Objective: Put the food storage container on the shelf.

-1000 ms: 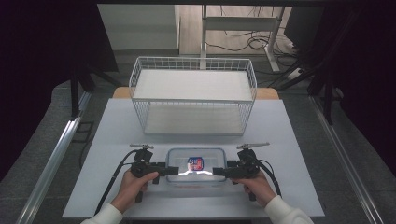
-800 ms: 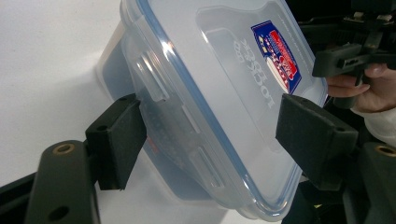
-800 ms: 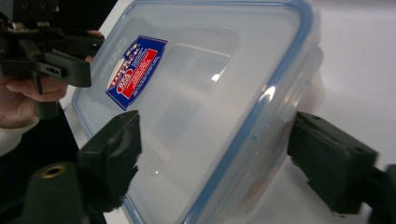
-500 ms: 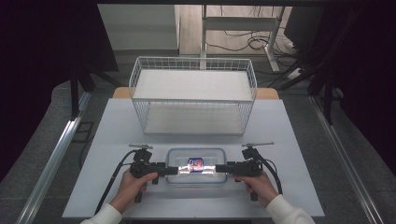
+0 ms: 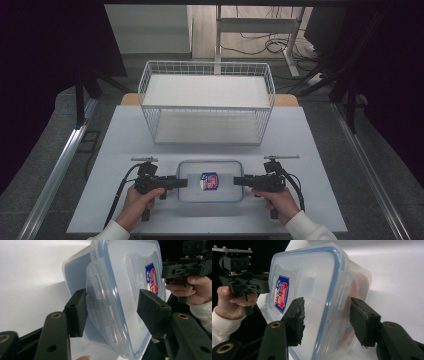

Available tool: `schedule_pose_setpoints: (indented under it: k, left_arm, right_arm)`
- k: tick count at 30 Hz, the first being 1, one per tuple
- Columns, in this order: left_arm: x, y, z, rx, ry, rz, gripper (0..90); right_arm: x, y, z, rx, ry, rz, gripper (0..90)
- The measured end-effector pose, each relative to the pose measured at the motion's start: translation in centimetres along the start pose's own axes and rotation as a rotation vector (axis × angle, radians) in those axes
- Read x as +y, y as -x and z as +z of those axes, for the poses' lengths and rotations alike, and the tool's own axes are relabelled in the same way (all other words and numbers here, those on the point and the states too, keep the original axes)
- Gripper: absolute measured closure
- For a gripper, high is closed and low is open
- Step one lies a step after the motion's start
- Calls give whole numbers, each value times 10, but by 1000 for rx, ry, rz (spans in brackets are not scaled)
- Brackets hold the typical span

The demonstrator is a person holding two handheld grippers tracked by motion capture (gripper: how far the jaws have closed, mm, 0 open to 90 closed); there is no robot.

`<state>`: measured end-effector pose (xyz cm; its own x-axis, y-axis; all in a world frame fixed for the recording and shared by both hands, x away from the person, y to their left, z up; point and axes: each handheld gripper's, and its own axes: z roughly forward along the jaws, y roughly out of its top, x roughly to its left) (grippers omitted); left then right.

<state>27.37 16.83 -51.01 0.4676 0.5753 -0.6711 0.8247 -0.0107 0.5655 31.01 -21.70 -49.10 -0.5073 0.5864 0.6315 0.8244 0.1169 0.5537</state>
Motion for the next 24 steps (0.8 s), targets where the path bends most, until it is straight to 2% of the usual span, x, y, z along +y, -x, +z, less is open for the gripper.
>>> schedule_pose_setpoints:
  k: [8,13,24]
  left_arm:
    - [1,4,-5,3,7,5,459]
    - [4,13,-11,19,22,41,466]
    - [9,18,-14,21,32,71,470]
  right_arm:
    - [-2,-5,-3,-5,16,15,495]
    - [-2,-14,-7,-15,38,2,494]
    - [1,-19,-12,-18,56,-20,494]
